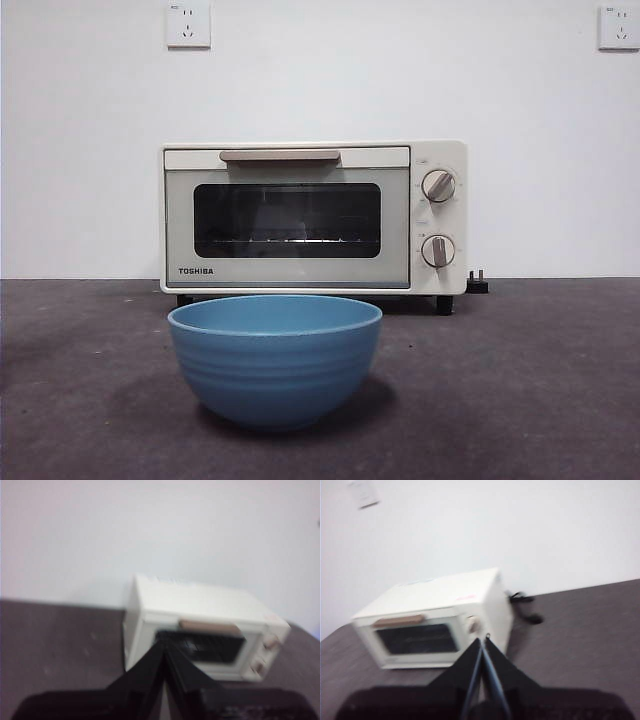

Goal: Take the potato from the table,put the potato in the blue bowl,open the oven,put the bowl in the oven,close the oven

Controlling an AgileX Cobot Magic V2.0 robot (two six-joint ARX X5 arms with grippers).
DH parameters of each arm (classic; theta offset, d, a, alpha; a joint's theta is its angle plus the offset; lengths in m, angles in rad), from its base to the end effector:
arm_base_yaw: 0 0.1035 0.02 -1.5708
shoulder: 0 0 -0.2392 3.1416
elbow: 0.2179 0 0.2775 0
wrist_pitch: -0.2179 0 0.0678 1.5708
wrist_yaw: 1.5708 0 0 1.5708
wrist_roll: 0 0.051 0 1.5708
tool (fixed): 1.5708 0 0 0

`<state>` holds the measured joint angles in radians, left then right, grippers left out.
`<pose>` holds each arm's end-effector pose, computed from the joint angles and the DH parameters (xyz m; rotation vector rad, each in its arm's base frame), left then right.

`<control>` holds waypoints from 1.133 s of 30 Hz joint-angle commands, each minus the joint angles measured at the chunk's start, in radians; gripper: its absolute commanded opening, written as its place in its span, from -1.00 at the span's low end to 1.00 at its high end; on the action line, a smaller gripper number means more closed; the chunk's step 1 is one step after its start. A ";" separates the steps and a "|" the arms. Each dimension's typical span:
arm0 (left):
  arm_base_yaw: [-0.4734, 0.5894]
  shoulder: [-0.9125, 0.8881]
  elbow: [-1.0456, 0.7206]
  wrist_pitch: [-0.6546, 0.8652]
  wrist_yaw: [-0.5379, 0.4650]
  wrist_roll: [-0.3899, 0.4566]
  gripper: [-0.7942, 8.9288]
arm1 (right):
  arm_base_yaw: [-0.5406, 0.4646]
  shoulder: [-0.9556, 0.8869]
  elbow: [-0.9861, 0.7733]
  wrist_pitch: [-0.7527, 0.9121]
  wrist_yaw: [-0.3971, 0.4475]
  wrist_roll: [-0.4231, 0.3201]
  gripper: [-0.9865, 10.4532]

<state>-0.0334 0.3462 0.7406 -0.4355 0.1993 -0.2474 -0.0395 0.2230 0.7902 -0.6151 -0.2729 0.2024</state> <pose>0.1394 -0.0148 0.3393 -0.2497 0.0696 -0.2264 0.1002 0.0098 0.3470 0.2089 0.0709 0.2278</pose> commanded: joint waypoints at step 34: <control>-0.209 0.301 0.389 -0.754 0.244 0.320 -0.85 | 0.850 1.260 0.676 -0.142 -0.113 -0.130 -0.84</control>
<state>-0.2390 0.6575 1.1244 -1.1816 0.4438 0.0605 0.7971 1.4513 1.4517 -0.7567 -0.3893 0.0975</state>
